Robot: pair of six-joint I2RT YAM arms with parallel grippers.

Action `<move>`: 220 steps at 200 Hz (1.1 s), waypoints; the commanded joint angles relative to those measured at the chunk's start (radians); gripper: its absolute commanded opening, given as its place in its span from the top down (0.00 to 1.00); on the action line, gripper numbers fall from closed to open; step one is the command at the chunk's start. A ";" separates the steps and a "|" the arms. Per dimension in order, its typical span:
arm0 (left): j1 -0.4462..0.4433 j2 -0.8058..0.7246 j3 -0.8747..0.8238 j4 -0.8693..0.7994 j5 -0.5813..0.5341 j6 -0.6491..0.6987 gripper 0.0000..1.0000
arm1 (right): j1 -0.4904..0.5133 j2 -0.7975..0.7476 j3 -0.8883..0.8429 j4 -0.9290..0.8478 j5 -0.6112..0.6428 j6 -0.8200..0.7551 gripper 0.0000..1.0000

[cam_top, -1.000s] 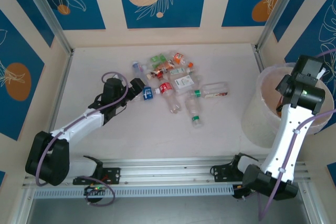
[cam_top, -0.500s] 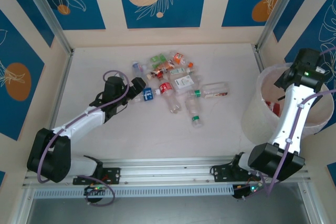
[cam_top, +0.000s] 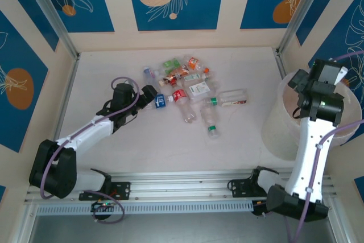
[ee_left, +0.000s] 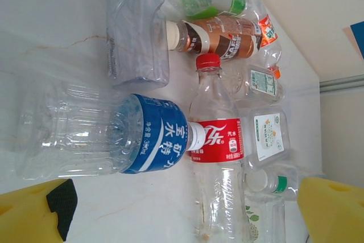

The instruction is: Put the plastic bottles in the bin

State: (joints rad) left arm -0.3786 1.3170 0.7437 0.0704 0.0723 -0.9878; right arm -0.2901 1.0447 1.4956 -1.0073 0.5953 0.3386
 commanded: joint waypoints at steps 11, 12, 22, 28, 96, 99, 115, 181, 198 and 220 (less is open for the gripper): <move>0.020 -0.015 0.004 -0.034 -0.020 -0.010 0.00 | 0.166 -0.066 -0.004 0.107 -0.073 0.013 0.00; 0.020 -0.016 0.003 -0.035 -0.020 -0.010 0.00 | 0.166 -0.069 -0.004 0.109 -0.077 0.013 0.00; 0.021 -0.017 0.000 -0.036 -0.020 -0.014 0.00 | 0.216 -0.082 -0.014 0.133 -0.109 0.015 0.00; 0.023 -0.017 -0.002 -0.037 -0.020 -0.015 0.00 | 0.238 -0.086 -0.016 0.150 -0.142 0.014 0.00; 0.035 -0.018 -0.016 -0.038 -0.017 -0.031 0.00 | 0.430 -0.071 -0.155 0.419 -0.617 0.003 0.00; 0.035 -0.018 -0.016 -0.038 -0.016 -0.033 0.00 | 0.444 -0.064 -0.155 0.420 -0.614 0.003 0.00; 0.036 -0.018 -0.021 -0.038 -0.013 -0.035 0.00 | 0.510 -0.024 -0.144 0.410 -0.572 -0.029 0.01; 0.046 -0.019 -0.028 -0.070 -0.016 -0.052 0.00 | 0.730 0.230 -0.114 0.275 -0.256 0.029 0.00; 0.048 -0.008 -0.012 -0.098 0.002 -0.036 0.00 | 0.729 0.313 -0.112 0.221 -0.187 0.109 0.00; 0.049 0.010 0.030 -0.163 0.028 0.013 0.00 | 0.711 0.404 -0.100 0.176 -0.167 0.167 0.00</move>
State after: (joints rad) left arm -0.3454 1.3174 0.7246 -0.0101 0.0746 -1.0172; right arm 0.4370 1.3808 1.3621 -0.7326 0.3210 0.3981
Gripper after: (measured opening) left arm 0.998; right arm 0.995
